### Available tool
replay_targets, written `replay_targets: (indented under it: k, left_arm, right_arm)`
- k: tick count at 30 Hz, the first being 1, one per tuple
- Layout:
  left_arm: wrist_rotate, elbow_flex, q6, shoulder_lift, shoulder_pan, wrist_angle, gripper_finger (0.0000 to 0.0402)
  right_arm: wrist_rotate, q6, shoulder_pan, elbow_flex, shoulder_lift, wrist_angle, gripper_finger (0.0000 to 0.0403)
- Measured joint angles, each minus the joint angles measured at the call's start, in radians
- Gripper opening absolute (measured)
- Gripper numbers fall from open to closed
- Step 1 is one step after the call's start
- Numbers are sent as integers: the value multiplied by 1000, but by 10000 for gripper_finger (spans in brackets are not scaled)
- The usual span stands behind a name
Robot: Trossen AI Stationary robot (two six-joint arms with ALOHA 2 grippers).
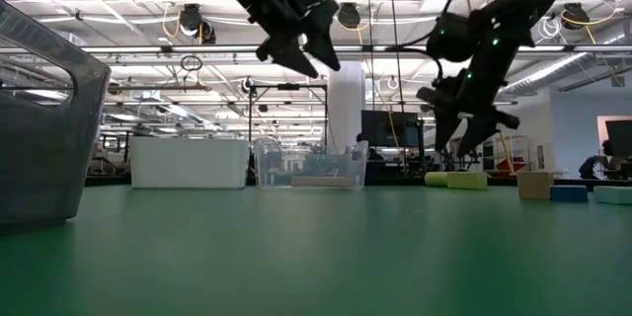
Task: Sort & place blocks by color
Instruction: Put the middle yellow block into the black bin
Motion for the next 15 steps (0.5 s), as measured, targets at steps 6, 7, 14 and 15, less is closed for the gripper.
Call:
replay_targets:
  k: [6, 7, 14, 15]
  left_arm:
    - [19, 0, 42, 0, 76, -47, 292]
    - [19, 0, 42, 0, 86, -55, 292]
    - [19, 0, 109, 0, 136, -86, 292]
    - [19, 0, 119, 0, 140, -86, 292]
  right_arm:
    - [-18, -30, -75, 0, 85, 35, 219]
    - [-19, -38, -82, 0, 93, 30, 219]
    - [-10, -104, -101, 0, 148, 31, 218]
    - [-10, -107, -102, 0, 158, 23, 216]
